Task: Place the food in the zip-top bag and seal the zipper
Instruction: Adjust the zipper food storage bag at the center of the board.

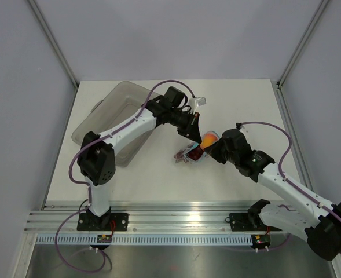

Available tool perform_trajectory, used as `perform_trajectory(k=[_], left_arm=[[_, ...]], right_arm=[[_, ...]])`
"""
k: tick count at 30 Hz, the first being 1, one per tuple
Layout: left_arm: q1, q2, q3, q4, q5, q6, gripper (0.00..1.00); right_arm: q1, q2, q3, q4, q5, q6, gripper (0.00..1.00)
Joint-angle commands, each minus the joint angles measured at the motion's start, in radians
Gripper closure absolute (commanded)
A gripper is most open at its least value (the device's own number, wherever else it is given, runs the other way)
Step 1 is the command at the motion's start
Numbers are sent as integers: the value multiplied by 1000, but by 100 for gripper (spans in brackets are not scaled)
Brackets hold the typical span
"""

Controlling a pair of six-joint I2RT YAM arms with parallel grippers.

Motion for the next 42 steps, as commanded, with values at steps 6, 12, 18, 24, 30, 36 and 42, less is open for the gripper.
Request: perform_trajectory(k=[6,12,18,24,30,36,42], left_arm=[[14,18,93,-91,-50,93,53],[16,-17,162,-180,-184,161,31],[16,-123,121,-178,-299,192,31],[11,-274,-65,-2,-175,254,31],[-27,-267,-117,-2,-201,339,28],[-119,-276,-198,113,-303,406,28],[-142,-239,-200,125,-331,434,30]], right_arm=[[18,-11,2,124,52,77,100],[18,15,-1,159,36,100,100],[18,26,-7,167,33,108,100],[18,26,-13,169,33,114,100],[18,23,-19,169,27,111,100],[18,12,-18,161,27,108,100],[18,0,-24,155,26,110,100]])
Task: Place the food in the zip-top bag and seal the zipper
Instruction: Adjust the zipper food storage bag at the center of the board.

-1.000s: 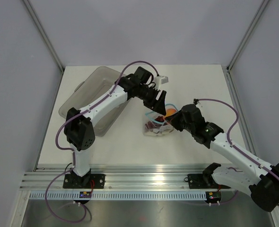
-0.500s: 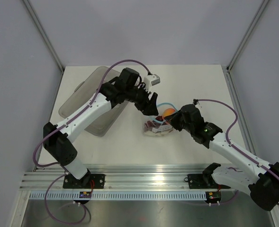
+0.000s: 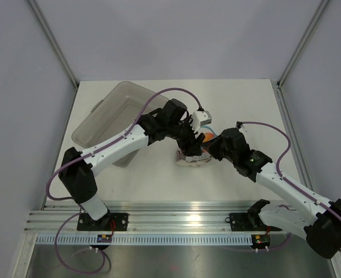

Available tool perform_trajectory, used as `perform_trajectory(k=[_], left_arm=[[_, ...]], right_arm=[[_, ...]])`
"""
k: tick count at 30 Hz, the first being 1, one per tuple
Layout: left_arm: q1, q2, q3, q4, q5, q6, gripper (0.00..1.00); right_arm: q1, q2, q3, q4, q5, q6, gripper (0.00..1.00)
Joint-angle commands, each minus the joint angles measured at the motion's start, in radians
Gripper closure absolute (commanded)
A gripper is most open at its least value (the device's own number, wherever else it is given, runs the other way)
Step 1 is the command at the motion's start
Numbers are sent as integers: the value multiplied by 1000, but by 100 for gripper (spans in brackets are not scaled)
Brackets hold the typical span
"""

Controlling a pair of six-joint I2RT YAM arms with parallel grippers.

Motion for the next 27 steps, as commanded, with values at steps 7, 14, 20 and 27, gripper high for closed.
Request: perform_trajectory(k=[7,14,20,27], left_arm=[[-42,69,7,71,-90,57,39],[-45,73,-21,107,-103,41,44],[-47,76,-13,85,-103,49,87],[-47,49,-48,70,-78,63,100]], right_arm=[[13,-29,-5,34,-14,15,100],[13,-44,-2,24,-17,7,100],[13,-46,-2,20,-29,-6,100],[13,-134,13,-44,-18,-178,34]])
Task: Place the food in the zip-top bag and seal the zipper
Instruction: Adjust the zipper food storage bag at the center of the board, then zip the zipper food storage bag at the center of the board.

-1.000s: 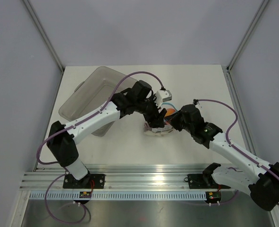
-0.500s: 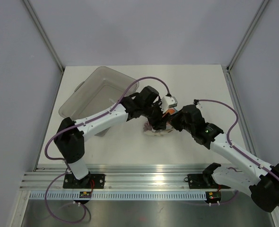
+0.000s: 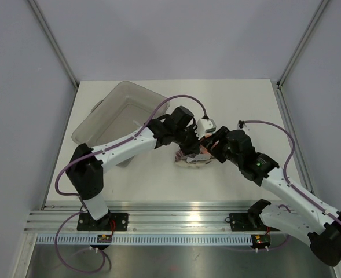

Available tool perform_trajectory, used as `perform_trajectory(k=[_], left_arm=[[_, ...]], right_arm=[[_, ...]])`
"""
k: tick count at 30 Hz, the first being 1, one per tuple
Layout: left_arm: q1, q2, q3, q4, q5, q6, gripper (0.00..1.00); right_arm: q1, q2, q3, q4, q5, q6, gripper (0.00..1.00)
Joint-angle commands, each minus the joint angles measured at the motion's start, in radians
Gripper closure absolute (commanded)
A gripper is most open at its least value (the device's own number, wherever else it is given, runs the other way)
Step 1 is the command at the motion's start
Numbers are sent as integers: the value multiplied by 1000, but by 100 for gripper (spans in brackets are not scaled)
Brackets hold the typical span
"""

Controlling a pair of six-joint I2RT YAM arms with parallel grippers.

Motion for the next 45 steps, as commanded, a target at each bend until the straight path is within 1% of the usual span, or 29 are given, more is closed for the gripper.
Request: perform_trajectory(k=[1,3,4,6,7,8,9,10,12,13,14,15,16,18,21,24,27,33,37,42,45], left_arm=[[-2,-32,-38,36,11,18,100],[-2,-45,-54,45,11,10,100],[-2,-50,-68,47,11,9,100],[-2,-67,-91,67,14,-2,100],[-2,-82,-114,76,9,-4,100],[-2,-91,-121,81,3,-8,100],[-2,-98,-129,84,-4,-10,100],[-2,-110,-137,84,-8,-10,100],[-2,-122,-152,79,-18,-10,100],[-4,-130,-158,78,-24,-10,100],[-4,-144,-166,76,-30,-10,100],[-2,-153,-172,76,-37,-11,100],[-2,-159,-175,76,-38,-13,100],[-2,-177,-181,78,-38,-14,100],[-2,-182,-180,78,-35,-17,100],[-2,-182,-175,73,-35,-16,100],[-2,-188,-178,71,-40,-17,100],[1,-216,-180,62,-57,-14,100],[1,-228,-175,45,-54,-4,100],[1,-242,-174,33,-40,-2,100],[1,-242,-175,25,-29,-4,100]], right_arm=[[8,-76,24,-63,25,-169,31],[8,-110,56,-126,45,-237,28],[8,-120,75,-137,55,-320,27],[8,-140,95,-159,54,-416,26],[8,-147,112,-171,64,-494,24],[7,-157,116,-182,78,-529,22],[8,-165,115,-191,100,-559,23],[8,-176,97,-179,104,-650,25],[8,-234,68,-138,103,-717,23],[8,-258,22,-113,80,-775,23],[7,-312,-1,-90,80,-798,23],[8,-341,-20,-64,80,-815,28],[8,-366,-54,-55,75,-841,29],[8,-424,-72,-59,23,-882,31],[8,-424,-75,-120,17,-877,32],[8,-403,-83,-143,5,-869,37],[8,-392,-104,-107,-50,-857,38],[8,-337,-149,-39,-61,-803,39],[10,-308,-172,-2,-38,-801,39],[10,-289,-190,39,-8,-837,44],[8,-295,-196,65,-12,-879,56]])
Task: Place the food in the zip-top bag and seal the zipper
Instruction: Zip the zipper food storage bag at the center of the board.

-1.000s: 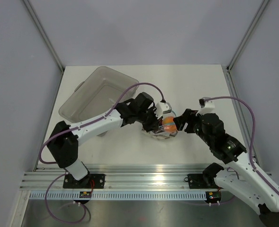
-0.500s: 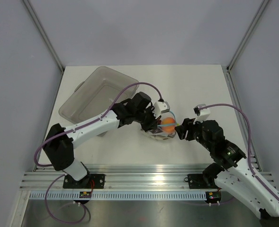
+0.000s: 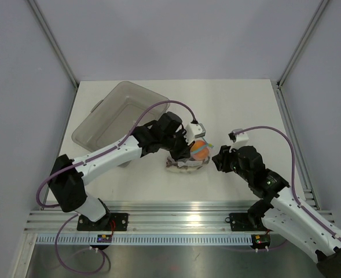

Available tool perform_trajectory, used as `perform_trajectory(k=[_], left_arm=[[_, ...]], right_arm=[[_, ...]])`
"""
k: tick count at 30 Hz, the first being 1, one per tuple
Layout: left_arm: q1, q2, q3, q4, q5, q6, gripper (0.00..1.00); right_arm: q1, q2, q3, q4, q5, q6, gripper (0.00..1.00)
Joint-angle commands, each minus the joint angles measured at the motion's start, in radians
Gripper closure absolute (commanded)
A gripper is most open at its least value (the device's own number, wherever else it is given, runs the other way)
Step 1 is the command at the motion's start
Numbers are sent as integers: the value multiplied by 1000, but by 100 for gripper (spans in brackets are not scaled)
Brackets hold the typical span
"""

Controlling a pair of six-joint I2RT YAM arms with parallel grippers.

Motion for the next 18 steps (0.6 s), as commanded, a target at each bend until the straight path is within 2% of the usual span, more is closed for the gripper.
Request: perform_trajectory(k=[1,4,7,11,18], left_arm=[[1,-48,3,11,20,7,100],[1,-53,0,9,24,3,100],[1,-65,-6,8,21,3,100],[1,-79,-10,-6,18,9,100],[1,-94,-13,-18,31,19,100]], right_arm=[[7,-13,-2,101,15,-68,57],[7,-45,-41,188,-39,-116,59],[7,-74,-97,306,-106,-150,50],[7,-66,-90,311,-97,-180,45],[7,7,-62,323,-107,-269,45]])
